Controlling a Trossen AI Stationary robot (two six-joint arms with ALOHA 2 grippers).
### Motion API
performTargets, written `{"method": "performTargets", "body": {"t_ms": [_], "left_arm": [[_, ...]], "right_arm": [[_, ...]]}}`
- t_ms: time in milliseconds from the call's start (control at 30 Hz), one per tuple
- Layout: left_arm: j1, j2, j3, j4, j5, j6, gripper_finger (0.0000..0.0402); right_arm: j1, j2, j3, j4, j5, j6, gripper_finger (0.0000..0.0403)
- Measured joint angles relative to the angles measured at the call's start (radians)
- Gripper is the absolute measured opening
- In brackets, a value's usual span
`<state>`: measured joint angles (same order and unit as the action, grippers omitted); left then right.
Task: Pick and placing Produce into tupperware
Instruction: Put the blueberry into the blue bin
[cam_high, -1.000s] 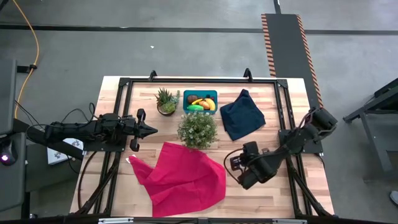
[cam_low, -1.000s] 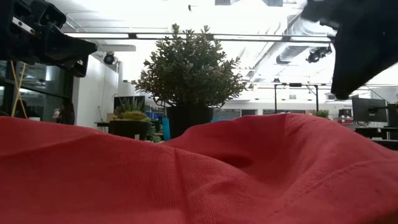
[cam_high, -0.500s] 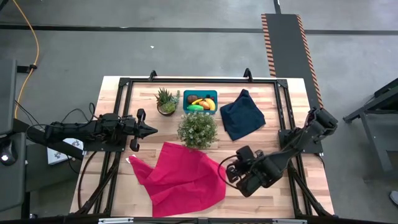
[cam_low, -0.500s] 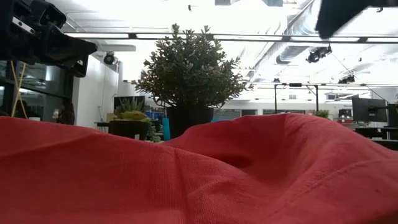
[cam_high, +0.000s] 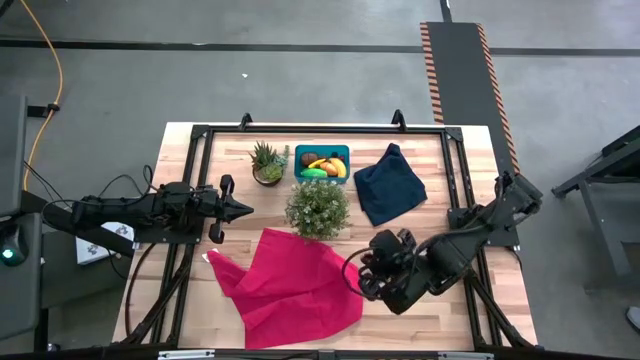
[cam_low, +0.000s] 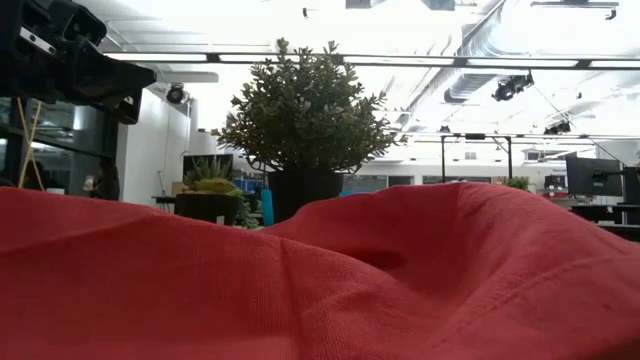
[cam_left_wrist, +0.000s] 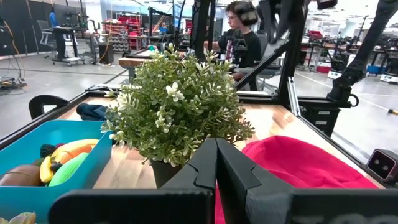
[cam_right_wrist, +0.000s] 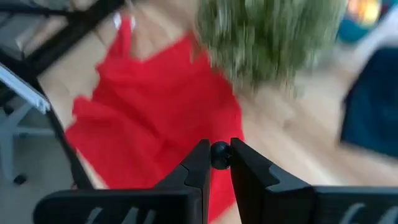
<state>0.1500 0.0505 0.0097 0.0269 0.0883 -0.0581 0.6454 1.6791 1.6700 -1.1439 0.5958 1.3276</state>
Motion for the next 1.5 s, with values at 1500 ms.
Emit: {"method": "performTargets", "body": {"t_ms": [1500], "left_arm": [[0.0, 0.0, 0.0, 0.0, 0.0, 0.0, 0.0001]], "right_arm": [[-0.869, 0.007, 0.263, 0.285, -0.433, -0.947, 0.0037]]}}
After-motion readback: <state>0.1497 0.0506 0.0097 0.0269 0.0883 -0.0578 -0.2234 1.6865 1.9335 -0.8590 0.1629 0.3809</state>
